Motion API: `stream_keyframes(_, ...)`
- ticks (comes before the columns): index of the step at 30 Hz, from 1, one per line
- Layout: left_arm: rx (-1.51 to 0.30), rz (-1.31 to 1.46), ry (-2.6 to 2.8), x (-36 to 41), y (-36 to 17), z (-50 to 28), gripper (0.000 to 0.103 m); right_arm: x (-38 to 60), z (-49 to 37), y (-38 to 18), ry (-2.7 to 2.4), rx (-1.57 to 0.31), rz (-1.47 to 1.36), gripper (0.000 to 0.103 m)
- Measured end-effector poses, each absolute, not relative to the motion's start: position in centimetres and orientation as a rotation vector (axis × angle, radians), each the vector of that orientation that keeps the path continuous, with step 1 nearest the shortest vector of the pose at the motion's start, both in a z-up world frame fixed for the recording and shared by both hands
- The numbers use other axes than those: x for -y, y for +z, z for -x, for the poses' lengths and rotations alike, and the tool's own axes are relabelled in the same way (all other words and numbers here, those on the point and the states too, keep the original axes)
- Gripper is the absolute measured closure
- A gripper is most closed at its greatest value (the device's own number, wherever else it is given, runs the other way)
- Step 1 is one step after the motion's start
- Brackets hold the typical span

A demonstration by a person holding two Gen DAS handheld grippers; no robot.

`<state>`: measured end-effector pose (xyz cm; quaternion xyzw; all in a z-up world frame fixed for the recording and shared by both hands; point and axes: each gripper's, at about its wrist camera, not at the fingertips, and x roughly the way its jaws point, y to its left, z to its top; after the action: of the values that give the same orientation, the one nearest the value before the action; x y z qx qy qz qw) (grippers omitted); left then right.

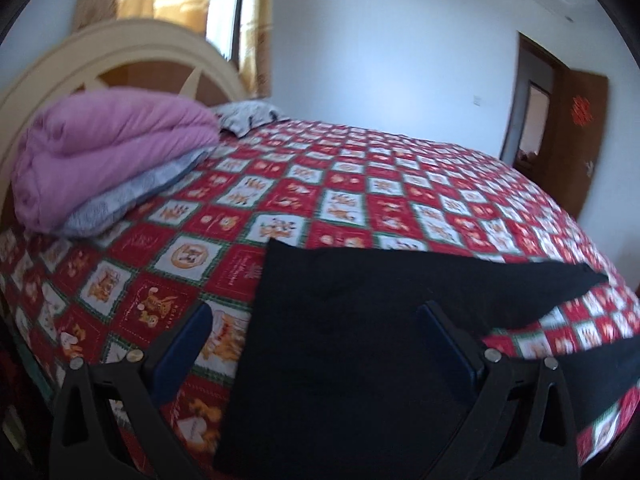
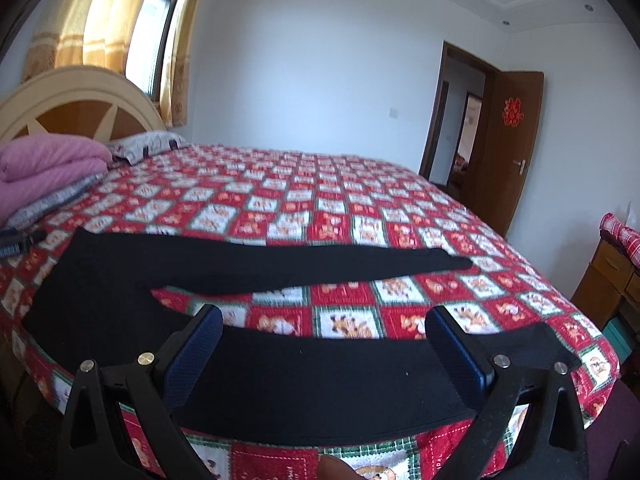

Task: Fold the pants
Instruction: 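Lower both tools onto the black pants edge and close both grippers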

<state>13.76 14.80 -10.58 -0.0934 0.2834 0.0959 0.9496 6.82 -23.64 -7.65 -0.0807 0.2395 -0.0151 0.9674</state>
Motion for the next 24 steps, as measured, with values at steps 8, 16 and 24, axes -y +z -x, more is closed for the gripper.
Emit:
stream_keyframes(8, -0.672, 0.158, 0.158, -18.1, -12.5, -22.5, 0.015, 26.2, -9.7, -10.8, -0.088, -0.585, 0.147, 0.001)
stream_keyframes(16, -0.865, 0.131, 0.104, -20.1, -17.3, -29.0, 0.058, 31.0, -13.1, -11.2, -0.115, -0.625, 0.165, 0.001)
stream_keyframes(24, -0.868, 0.158, 0.021, -20.5, -17.2, -29.5, 0.089, 40.5, -19.4, -9.0, -0.183, -0.652, 0.071, 0.005)
